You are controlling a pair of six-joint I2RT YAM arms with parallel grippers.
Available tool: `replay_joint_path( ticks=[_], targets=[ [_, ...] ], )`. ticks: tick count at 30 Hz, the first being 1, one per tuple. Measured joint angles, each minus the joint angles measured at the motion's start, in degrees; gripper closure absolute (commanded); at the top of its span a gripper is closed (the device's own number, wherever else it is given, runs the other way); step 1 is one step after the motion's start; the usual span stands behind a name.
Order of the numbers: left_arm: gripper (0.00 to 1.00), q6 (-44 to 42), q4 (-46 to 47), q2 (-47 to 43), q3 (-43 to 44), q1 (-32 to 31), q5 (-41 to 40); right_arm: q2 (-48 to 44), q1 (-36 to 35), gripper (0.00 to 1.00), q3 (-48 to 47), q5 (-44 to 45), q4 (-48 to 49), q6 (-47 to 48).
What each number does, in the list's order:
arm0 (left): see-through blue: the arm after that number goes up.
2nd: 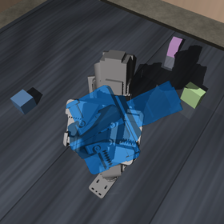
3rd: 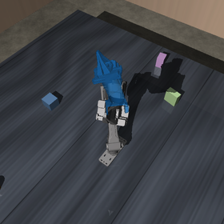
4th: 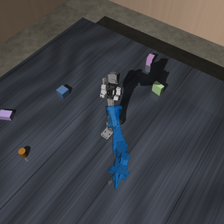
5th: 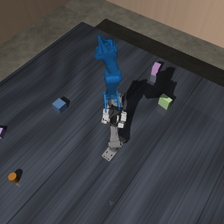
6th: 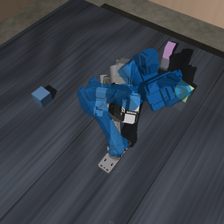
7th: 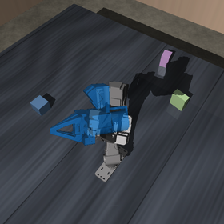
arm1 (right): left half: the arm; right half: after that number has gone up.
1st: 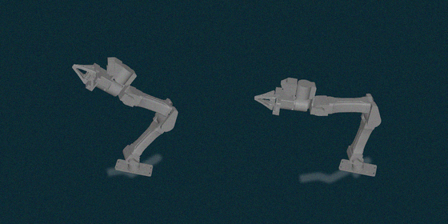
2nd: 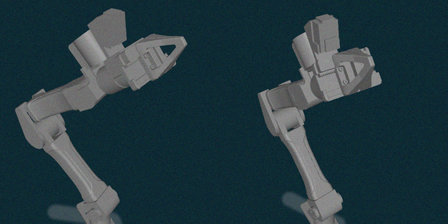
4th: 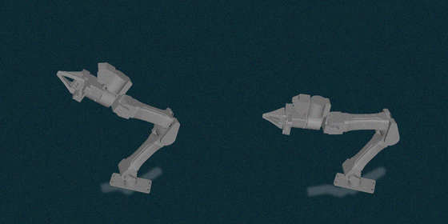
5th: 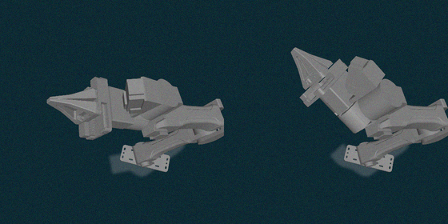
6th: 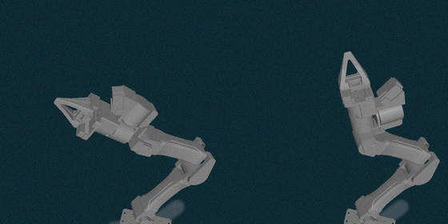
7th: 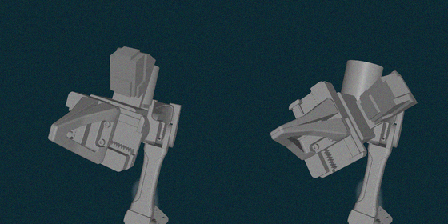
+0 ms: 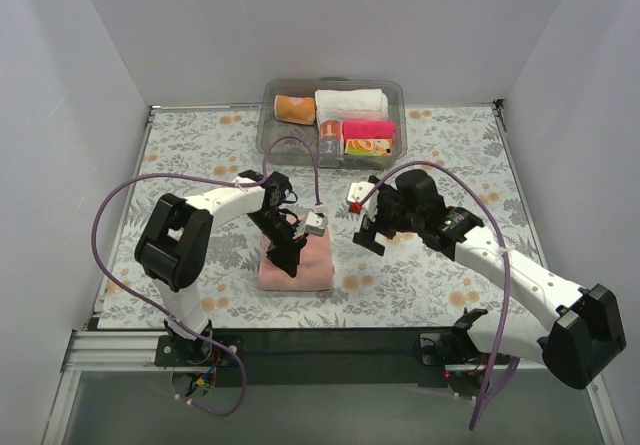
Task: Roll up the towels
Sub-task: Roll the towel
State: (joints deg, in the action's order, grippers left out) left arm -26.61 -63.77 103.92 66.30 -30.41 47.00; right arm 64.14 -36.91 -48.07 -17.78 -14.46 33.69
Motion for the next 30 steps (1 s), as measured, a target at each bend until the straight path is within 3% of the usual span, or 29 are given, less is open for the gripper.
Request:
replay_joint_path(
  ticks=[6, 10, 16, 24, 30],
  targets=[
    [1.0, 0.0, -0.3, 0.6, 0.2, 0.6, 0.8, 4.3, -8.0, 0.03, 0.3, 1.4, -2.0, 3.3],
    [1.0, 0.0, -1.2, 2.4, 0.9, 1.7, 2.9, 4.8, -13.3, 0.11, 1.5, 2.8, -0.2, 4.9],
    [1.0, -0.1, -3.1, 5.1, 2.4, 3.3, 5.5, 8.1, -20.1, 0.17, 4.7, 3.8, 7.6, 5.7],
    [0.99, -0.6, -5.4, 7.6, 4.2, 4.2, 7.1, 12.6, -25.2, 0.19, 11.2, 4.0, 21.0, 10.0],
    [0.94, -0.8, -6.2, 8.2, 5.0, 4.4, 7.2, 18.0, -25.5, 0.4, 12.0, 3.8, 25.8, 13.7]
  ],
)
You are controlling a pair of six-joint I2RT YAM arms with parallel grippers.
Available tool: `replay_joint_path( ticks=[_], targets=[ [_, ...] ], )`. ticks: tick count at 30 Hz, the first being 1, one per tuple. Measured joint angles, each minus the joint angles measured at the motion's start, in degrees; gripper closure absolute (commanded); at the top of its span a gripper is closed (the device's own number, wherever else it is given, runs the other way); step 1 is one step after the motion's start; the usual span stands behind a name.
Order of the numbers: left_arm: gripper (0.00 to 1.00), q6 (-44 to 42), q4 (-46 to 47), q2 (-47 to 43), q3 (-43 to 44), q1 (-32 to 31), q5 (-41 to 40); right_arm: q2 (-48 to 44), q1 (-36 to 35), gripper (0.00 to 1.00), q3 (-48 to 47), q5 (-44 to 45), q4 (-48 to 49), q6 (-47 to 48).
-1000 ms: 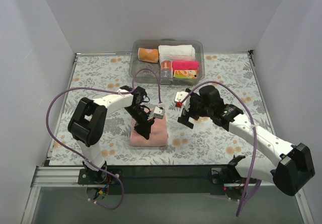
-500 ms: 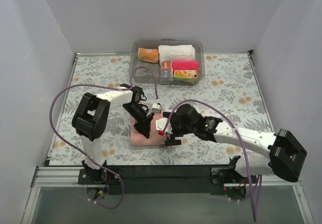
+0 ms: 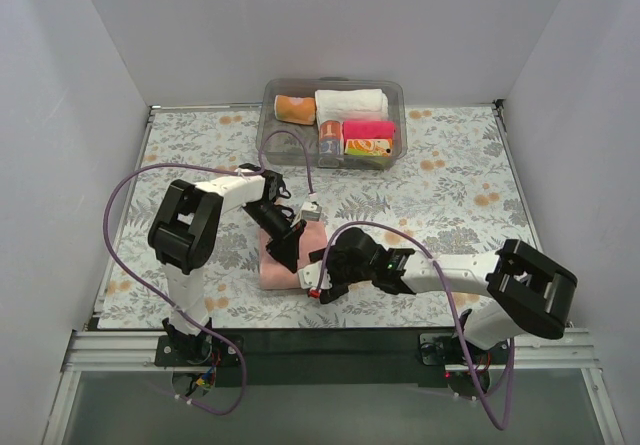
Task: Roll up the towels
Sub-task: Roll the towel
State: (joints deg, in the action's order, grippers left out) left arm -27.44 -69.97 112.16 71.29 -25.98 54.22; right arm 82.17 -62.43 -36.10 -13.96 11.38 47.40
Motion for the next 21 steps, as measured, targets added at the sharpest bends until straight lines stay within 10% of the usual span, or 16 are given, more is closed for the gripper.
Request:
replay_joint_path(
  ticks=[5, 12, 21],
  targets=[
    [0.73, -0.5, -0.2, 0.0, 0.1, 0.4, 0.0, 2.4, 0.3, 0.99, -0.3, -1.0, 2.0, 1.1],
    [0.4, 1.2, 3.3, -5.4, -2.0, 5.5, -0.5, 6.8, 1.6, 0.99, -9.7, -4.7, -7.8, -2.8],
    [0.33, 8.2, 16.8, -24.2, -6.7, 21.7, -3.3, 14.0, 3.3, 0.99, -21.8, -13.7, -21.0, -13.9]
  ],
)
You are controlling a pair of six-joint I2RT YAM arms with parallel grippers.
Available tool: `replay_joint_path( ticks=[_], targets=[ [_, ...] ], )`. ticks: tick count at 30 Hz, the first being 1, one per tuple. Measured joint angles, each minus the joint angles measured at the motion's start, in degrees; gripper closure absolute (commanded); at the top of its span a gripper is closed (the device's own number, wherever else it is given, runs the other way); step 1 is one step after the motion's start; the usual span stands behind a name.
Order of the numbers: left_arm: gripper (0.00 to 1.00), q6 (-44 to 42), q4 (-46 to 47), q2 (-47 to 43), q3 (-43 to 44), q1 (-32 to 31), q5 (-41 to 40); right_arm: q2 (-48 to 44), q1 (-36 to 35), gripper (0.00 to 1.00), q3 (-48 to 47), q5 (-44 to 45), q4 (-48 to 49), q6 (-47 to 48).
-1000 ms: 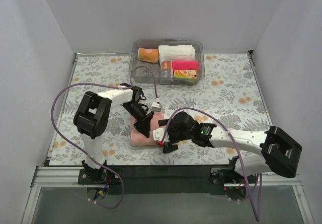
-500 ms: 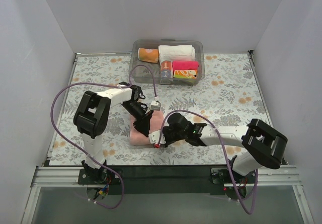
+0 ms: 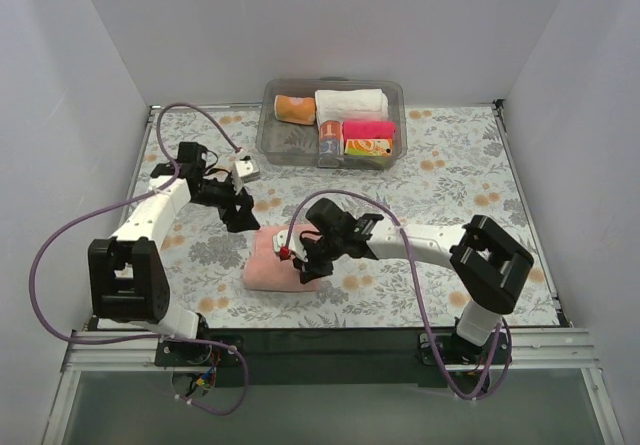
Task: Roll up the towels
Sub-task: Roll the towel
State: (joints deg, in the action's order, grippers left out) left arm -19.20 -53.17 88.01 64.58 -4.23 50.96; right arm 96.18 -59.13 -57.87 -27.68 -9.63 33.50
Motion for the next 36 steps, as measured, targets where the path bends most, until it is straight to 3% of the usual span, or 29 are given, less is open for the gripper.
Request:
replay_joint_path(
  ticks=[5, 9, 16, 20, 31, 35, 36],
  targets=[
    [0.3, 2.0, 4.0, -4.7, -4.0, 3.7, -1.7, 7.3, 2.4, 0.99, -9.1, -6.5, -7.3, -5.0],
    [0.29, -2.2, 4.1, -11.0, -9.1, 2.1, -4.2, 15.5, 5.9, 0.99, -18.4, -14.9, -14.7, -8.9],
    [0.23, -10.6, 1.8, -30.0, -19.2, -8.6, -10.8, 26.3, 10.8, 0.99, -28.2, -27.7, -23.0, -12.5],
    [0.18, -12.4, 3.3, -35.8, -23.5, -16.5, -15.6, 29.5, 12.6, 0.99, -30.0, -32.8, -25.0, -13.2],
    [0.14, -12.3, 15.5, -31.3, -31.3, -33.4, -28.9, 34.2, 15.0, 0.99, -32.3, -39.4, -27.3, -14.8],
    [0.32, -12.5, 21.7, -28.0, -34.8, -36.7, -34.1, 35.2, 15.7, 0.96, -32.5, -40.1, -27.9, -15.6],
    [0.46, -12.5, 23.2, -27.4, -35.0, -37.1, -35.1, 35.2, 15.8, 0.93, -32.5, -40.1, -28.0, -15.8]
  ],
)
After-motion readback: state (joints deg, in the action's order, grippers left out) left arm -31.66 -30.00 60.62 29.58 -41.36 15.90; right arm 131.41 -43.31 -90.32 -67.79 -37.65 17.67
